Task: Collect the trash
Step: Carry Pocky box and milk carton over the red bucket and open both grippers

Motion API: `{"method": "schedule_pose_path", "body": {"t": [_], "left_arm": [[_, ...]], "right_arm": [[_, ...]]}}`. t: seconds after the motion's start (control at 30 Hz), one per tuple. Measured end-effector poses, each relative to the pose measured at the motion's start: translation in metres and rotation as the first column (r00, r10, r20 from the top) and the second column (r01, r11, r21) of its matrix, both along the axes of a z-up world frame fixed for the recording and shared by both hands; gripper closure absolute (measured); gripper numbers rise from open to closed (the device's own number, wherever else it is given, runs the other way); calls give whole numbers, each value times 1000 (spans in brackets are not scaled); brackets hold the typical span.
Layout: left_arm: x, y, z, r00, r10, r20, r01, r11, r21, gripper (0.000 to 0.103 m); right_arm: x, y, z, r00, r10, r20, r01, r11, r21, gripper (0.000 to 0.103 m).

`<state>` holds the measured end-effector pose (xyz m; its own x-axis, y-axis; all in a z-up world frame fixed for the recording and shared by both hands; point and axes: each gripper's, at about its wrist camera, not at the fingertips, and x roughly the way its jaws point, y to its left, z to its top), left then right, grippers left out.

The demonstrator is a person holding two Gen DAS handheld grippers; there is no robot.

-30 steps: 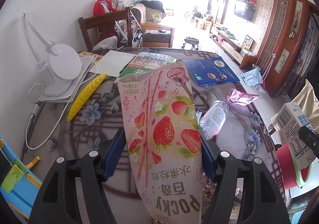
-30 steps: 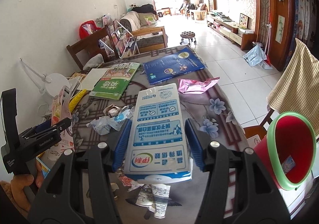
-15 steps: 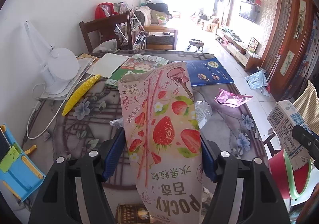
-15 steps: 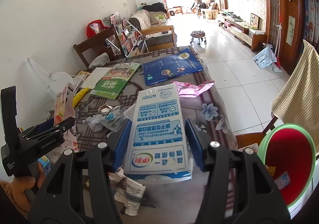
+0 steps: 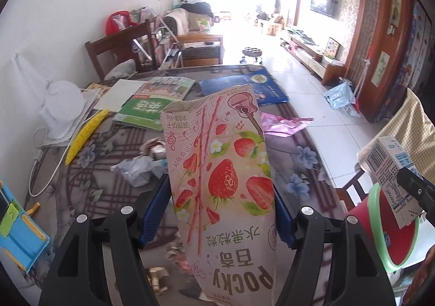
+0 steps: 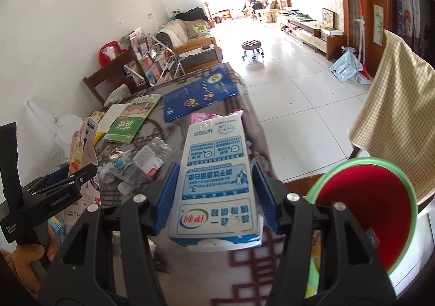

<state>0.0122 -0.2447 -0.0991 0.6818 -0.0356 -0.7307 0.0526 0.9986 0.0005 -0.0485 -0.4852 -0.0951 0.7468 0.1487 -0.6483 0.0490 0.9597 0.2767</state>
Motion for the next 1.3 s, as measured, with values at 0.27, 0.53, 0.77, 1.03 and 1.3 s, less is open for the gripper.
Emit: {"method": "schedule_pose_path", "body": {"t": [0.27, 0.53, 0.77, 1.03, 1.3], "left_arm": [[-3, -65, 2, 993, -118, 0, 118, 993, -1, 37], [-8, -126, 2, 973, -232, -12, 231, 973, -10, 37], [-10, -175, 1, 943, -331, -36, 330, 944, -30, 37], [-20, -239, -5, 867, -494, -69, 487, 869, -89, 37], [-27, -285, -22, 792, -595, -136, 577, 803, -150, 37]], "right_arm": [[-21, -58, -2, 995, -104, 2, 104, 995, 8, 49], [-45, -116, -7, 979, -205, -9, 205, 979, 15, 49], [-65, -156, -18, 959, -282, -30, 283, 959, 32, 49], [-87, -189, -34, 931, -358, -70, 361, 931, 41, 49], [-103, -211, -54, 900, -415, -129, 425, 903, 56, 49]]}}
